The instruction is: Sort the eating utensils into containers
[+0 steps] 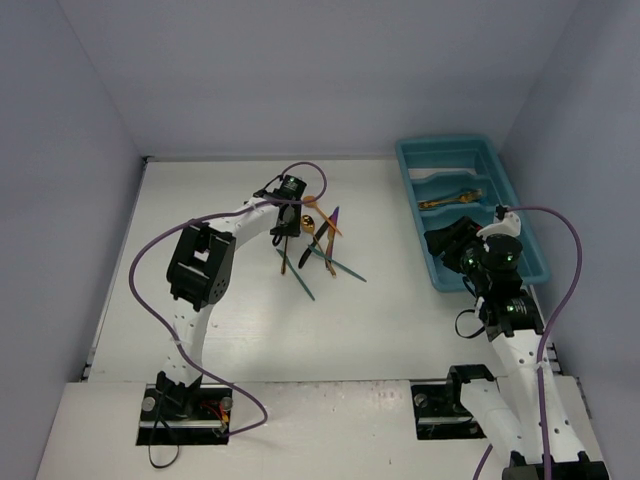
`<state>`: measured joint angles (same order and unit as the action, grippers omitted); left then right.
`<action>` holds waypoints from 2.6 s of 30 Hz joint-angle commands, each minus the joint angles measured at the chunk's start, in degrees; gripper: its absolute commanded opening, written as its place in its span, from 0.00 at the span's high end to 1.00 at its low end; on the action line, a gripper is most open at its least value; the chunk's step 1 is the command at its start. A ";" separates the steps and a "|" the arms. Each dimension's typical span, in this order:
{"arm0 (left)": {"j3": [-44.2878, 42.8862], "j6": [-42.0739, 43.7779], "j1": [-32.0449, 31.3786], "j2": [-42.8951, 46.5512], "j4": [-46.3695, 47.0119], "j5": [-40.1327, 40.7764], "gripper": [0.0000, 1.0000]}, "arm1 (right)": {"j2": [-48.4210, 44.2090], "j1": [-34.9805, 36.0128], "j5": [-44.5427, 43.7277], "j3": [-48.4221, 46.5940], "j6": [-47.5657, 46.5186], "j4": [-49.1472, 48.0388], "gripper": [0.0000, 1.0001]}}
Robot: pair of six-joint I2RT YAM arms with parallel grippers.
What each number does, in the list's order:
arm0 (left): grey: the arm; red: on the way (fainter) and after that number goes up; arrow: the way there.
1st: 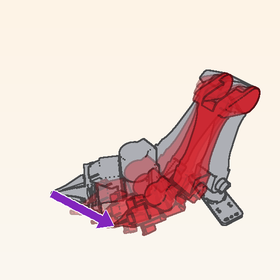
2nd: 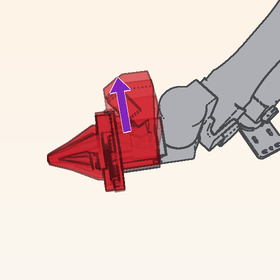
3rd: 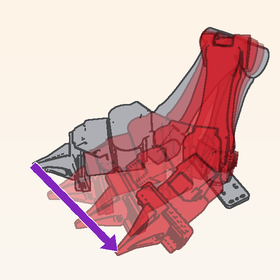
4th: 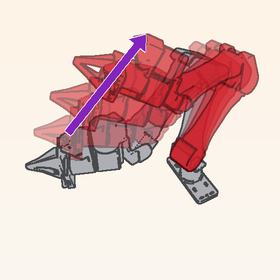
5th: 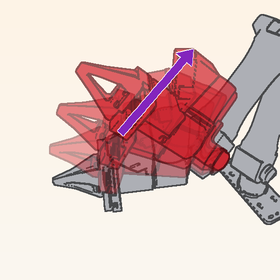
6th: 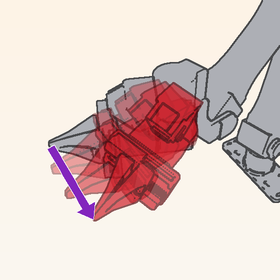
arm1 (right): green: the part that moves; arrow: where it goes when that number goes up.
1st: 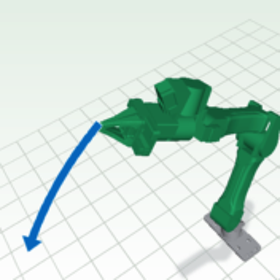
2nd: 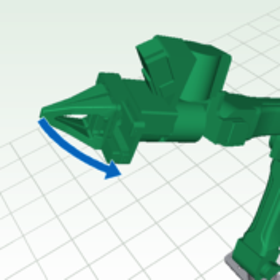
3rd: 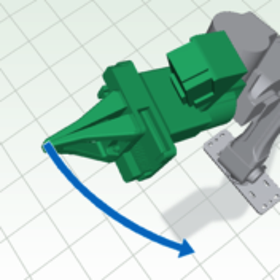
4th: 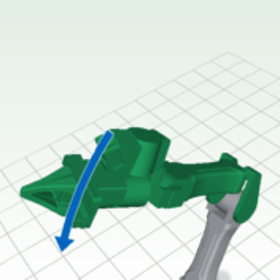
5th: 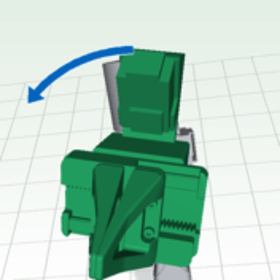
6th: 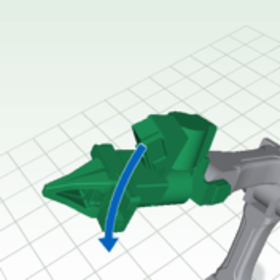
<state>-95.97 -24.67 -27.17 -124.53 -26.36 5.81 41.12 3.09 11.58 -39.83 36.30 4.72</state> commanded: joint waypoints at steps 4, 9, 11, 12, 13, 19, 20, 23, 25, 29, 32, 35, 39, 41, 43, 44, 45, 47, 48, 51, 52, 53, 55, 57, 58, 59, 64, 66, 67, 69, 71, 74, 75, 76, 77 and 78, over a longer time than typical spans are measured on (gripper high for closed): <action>-3.93 0.73 1.17 -2.81 -3.01 0.75 0.87 | -0.59 0.39 1.28 -1.86 -2.73 -1.21 0.46; -5.29 1.14 1.77 -3.19 -3.20 -0.17 1.00 | 0.13 0.71 2.37 -2.67 -3.65 -1.17 0.46; -6.40 2.02 1.77 -1.67 -3.23 -0.60 1.00 | 0.79 0.83 3.49 -3.58 -4.39 -1.21 0.46; -6.94 2.41 1.77 0.12 -3.13 -0.85 1.00 | 1.32 1.03 3.92 -4.16 -4.68 -1.21 0.46; -7.47 2.51 1.77 1.94 -3.04 -1.08 1.00 | 1.85 1.24 4.43 -4.83 -4.92 -1.23 0.45; -7.84 -0.18 1.74 12.64 0.16 -5.92 1.00 | 5.17 4.65 6.87 -9.15 -5.13 -1.78 0.35; -7.17 -1.51 1.65 15.45 1.88 -8.49 1.00 | 5.46 5.42 6.87 -9.96 -4.89 -1.97 0.35; -3.41 -5.82 0.80 22.65 7.10 -13.68 1.00 | 6.26 8.28 6.79 -11.86 -3.69 -3.07 0.34; -0.91 -9.19 -0.05 27.53 10.04 -15.46 1.00 | 7.01 10.37 6.70 -12.80 -3.00 -3.89 0.34; 2.27 -12.73 -2.22 32.45 14.29 -17.86 1.00 | 9.14 16.22 5.02 -14.70 -1.72 -6.54 0.35; 5.17 -15.04 -4.28 35.44 17.97 -18.39 1.00 | 10.70 21.97 1.89 -15.17 -1.51 -8.76 0.36; 6.27 -15.74 -6.63 37.20 18.49 -17.71 1.00 | 13.43 28.68 -1.31 -16.27 -1.83 -10.03 0.38; 7.28 -15.63 -8.59 38.69 18.72 -16.71 1.00 | 16.51 35.77 -7.80 -17.50 -3.11 -11.35 0.39; 7.94 -15.73 -9.42 39.23 18.72 -16.54 1.00 | 18.15 37.92 -10.02 -18.29 -3.82 -11.97 0.39; 8.60 -15.88 -10.21 39.73 18.89 -16.39 1.00 | 19.82 39.45 -11.15 -18.94 -4.34 -12.54 0.40; 8.86 -15.98 -10.57 40.03 18.89 -16.24 1.00 | 20.49 40.01 -11.71 -19.15 -4.44 -12.79 0.40; 9.09 -16.06 -10.98 40.24 18.89 -16.09 1.00 | 21.25 40.46 -13.20 -19.27 -4.39 -13.12 0.40; 10.11 -16.19 -11.72 41.13 18.89 -15.60 1.00 | 22.60 40.84 -15.28 -19.32 -4.23 -14.14 0.41; 10.53 -16.28 -11.98 41.42 18.98 -15.43 1.00 | 23.07 40.89 -15.75 -19.36 -4.26 -14.51 0.42; 11.60 -16.57 -12.65 42.17 19.16 -15.24 1.00 | 24.59 41.00 -16.68 -19.70 -4.60 -15.94 0.44; 11.94 -16.63 -12.82 42.35 19.16 -15.13 1.00 | 25.21 40.94 -17.02 -19.92 -4.66 -16.23 0.45; 12.17 -16.68 -13.04 42.62 19.20 -15.12 1.00 | 25.81 40.99 -17.21 -20.06 -4.79 -16.46 0.47; 12.63 -16.72 -13.38 43.00 19.24 -15.24 1.00 | 26.79 40.97 -17.62 -20.37 -4.98 -17.03 0.51; 13.15 -16.75 -13.44 43.18 18.90 -15.30 1.00 | 27.66 41.02 -17.90 -20.64 -5.00 -17.87 0.55; 13.53 -16.91 -13.44 43.40 18.96 -15.30 1.00 | 28.05 40.96 -17.85 -20.70 -4.95 -18.20 0.58; 14.00 -17.05 -13.47 43.66 19.18 -15.33 1.00 | 28.48 40.94 -17.79 -20.82 -4.86 -18.44 0.62; 15.28 -16.63 -13.44 44.46 19.31 -15.03 1.00 | 29.36 40.94 -17.39 -20.90 -4.31 -19.23 0.82; 15.19 -15.73 -13.51 44.49 17.95 -14.33 1.00 | 29.25 40.94 -17.56 -20.61 -4.28 -19.41 0.93; 15.45 -15.30 -13.46 44.60 17.36 -13.69 1.00 | 29.14 40.94 -17.88 -20.50 -4.17 -19.47 0.98; 15.81 -14.40 -13.52 44.77 16.22 -12.19 0.94 | 28.96 40.94 -18.57 -20.16 -3.78 -19.46 1.00; 16.58 -13.30 -13.50 45.10 15.10 -10.25 0.79 | 28.81 40.89 -20.17 -19.75 -3.24 -19.40 1.00; 17.17 -11.95 -13.40 45.41 13.52 -7.77 0.53 | 28.88 40.33 -21.46 -19.22 -2.29 -19.45 1.00; 17.22 -11.27 -13.35 45.50 13.06 -6.73 0.45 | 28.92 40.01 -21.82 -18.99 -1.97 -19.41 1.00; 17.19 -10.47 -13.24 45.73 12.32 -5.92 0.42 | 28.93 39.18 -22.19 -18.82 -1.32 -19.36 1.00; 17.15 -9.65 -13.12 45.98 11.54 -5.14 0.39 | 28.93 38.28 -22.56 -18.66 -0.63 -19.32 1.00; 16.86 -8.67 -12.53 46.21 10.09 -4.59 0.38 | 28.89 37.25 -22.69 -18.27 0.18 -19.31 1.00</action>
<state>-77.99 -37.95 -40.39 -81.84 -13.48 -3.62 70.89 43.37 -6.73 -57.67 33.45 -9.44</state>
